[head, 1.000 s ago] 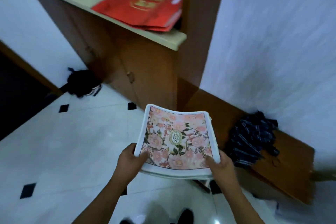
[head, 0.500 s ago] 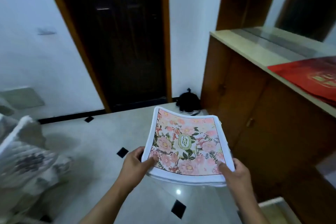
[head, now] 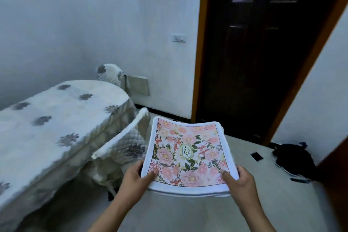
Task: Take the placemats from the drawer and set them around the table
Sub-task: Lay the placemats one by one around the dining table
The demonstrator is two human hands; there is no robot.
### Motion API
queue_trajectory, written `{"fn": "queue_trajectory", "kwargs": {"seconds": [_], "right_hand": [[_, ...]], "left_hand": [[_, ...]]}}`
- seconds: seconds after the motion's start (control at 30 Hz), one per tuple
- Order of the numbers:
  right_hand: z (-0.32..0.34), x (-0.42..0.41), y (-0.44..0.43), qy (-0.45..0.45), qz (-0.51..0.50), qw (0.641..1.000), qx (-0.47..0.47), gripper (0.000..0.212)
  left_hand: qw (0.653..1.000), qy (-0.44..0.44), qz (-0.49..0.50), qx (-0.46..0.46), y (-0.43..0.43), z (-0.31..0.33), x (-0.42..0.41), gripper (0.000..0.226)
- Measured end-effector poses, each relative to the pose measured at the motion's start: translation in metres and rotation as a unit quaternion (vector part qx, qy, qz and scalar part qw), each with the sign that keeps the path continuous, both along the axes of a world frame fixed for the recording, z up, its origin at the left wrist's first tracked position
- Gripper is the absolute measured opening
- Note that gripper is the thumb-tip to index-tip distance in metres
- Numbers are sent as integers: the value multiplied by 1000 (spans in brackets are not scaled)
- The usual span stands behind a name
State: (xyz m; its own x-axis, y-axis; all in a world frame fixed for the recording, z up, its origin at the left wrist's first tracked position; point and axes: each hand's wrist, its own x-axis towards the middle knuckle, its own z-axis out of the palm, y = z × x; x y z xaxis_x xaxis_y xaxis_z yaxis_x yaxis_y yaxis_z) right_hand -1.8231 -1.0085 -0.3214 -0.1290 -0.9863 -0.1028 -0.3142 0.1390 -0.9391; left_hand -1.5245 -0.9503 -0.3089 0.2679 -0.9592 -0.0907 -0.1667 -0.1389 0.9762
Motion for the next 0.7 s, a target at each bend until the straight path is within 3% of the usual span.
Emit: {"fn": "queue_trajectory", "kwargs": {"seconds": [0.23, 0.37, 0.7], "right_hand": [[-4, 125, -140, 8, 185, 983, 0, 7], [1, 214, -201, 20, 306, 952, -4, 6], [-6, 447, -207, 56, 499, 864, -44, 11]], "left_hand": [[983, -36, 180, 3, -36, -2, 87, 22], [952, -49, 302, -7, -36, -3, 128, 23], [866, -42, 498, 18, 31, -30, 256, 20]]}}
